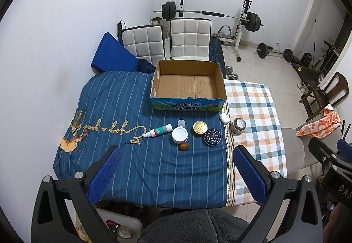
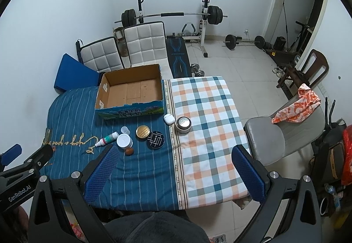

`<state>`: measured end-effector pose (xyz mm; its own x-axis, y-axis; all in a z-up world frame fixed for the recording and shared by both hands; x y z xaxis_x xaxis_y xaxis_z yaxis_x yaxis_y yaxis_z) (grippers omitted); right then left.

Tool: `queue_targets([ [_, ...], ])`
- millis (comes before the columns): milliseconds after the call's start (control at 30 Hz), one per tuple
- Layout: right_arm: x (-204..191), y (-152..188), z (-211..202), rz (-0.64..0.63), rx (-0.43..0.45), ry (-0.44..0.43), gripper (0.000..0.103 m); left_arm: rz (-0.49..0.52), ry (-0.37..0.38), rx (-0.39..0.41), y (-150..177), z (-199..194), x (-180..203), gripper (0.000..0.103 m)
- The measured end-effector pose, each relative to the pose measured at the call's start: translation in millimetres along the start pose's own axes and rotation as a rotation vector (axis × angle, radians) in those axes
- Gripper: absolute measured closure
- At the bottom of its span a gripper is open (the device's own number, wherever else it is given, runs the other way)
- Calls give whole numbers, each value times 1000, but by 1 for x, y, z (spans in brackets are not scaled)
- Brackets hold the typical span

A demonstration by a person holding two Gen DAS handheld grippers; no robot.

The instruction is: Organize rigid objects

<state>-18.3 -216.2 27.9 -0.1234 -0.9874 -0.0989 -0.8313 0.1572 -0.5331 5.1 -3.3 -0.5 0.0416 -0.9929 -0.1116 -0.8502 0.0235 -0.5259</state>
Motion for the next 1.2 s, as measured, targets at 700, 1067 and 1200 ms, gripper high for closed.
queue_targets([
  [700,-6,-2,0,-2,3,4,0,-11,12,13,-5,-2,-1,0],
  [1067,-1,-7,37,28,-53,-16,0,-20,-19,-9,-21,33,-6,0],
  [1200,7,-8,92,35,-135,-18,0,-19,-62,-84,-28,87,-7,0],
])
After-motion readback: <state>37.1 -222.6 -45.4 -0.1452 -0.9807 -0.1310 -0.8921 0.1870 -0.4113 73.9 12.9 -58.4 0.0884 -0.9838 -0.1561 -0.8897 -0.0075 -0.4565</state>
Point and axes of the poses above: each gripper's, at about its wrist camera, not at the fingertips, and z roughly the way its jaws point, x to its right, y to its underside, the point moved 2 cm from there along z, roughly the way its jaws point, and after that the axes turned 8 degrees about -y, right-handed, at the moved point
